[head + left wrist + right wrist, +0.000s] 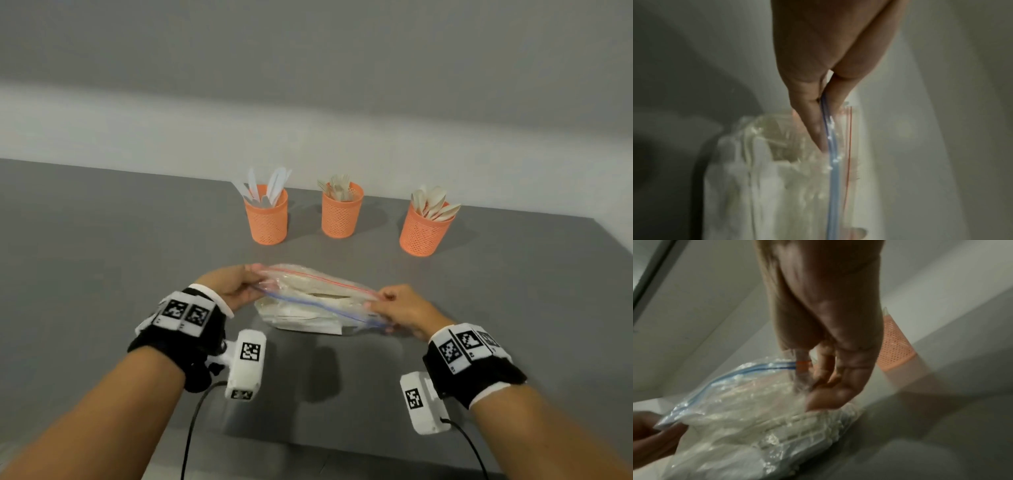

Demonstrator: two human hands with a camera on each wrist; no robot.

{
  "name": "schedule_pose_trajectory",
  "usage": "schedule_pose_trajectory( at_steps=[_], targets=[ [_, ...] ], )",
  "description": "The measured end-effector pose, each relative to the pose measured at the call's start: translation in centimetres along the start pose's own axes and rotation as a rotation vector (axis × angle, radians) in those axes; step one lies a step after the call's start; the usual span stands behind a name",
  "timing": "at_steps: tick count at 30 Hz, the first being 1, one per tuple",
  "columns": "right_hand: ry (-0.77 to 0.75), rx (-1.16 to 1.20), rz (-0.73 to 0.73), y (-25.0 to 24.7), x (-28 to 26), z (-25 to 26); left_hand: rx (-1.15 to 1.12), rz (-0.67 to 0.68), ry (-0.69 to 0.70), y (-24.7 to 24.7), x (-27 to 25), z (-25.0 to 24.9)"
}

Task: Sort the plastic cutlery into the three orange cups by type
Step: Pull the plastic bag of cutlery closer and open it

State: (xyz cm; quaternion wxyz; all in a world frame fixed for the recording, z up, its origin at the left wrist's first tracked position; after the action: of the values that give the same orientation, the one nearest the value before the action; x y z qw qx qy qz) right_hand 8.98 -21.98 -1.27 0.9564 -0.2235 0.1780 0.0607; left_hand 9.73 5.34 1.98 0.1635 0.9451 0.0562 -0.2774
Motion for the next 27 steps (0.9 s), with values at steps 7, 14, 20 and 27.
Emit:
schedule_pose_trajectory(
  at_steps=[7, 14, 20, 27],
  targets=[
    [0.097, 0.915, 0.102, 0.1, 1.1, 2.7, -0.024, 0.118, -0.109, 0.5, 0.2, 0.7],
    [0.237, 0.988, 0.028, 2.0, 1.7, 1.4, -0.073, 0.069, -0.145, -0.4, 1.4, 2.2],
    [0.271, 0.894, 0.044, 2.5, 1.0, 0.6, -0.069, 0.107, -0.258, 0.2, 1.0, 2.8],
    [0.276, 0.788, 0.04, 1.4, 1.1, 1.3, 0.23, -0.114, 0.098, 0.4, 0.9, 0.8]
  ],
)
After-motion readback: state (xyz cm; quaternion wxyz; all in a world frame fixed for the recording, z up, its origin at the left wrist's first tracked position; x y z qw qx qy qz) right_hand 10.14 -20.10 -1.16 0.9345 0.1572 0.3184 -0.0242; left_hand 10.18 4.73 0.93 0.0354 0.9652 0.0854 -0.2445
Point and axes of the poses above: each hand's wrist, its own x-axis towards the middle knuckle, its own y-axis out of the palm, z = x × y, the point moved 4 cm from there along x, towards the middle knuckle, and after that the axes turned 1 degree about -y, right-handed, at the moved point
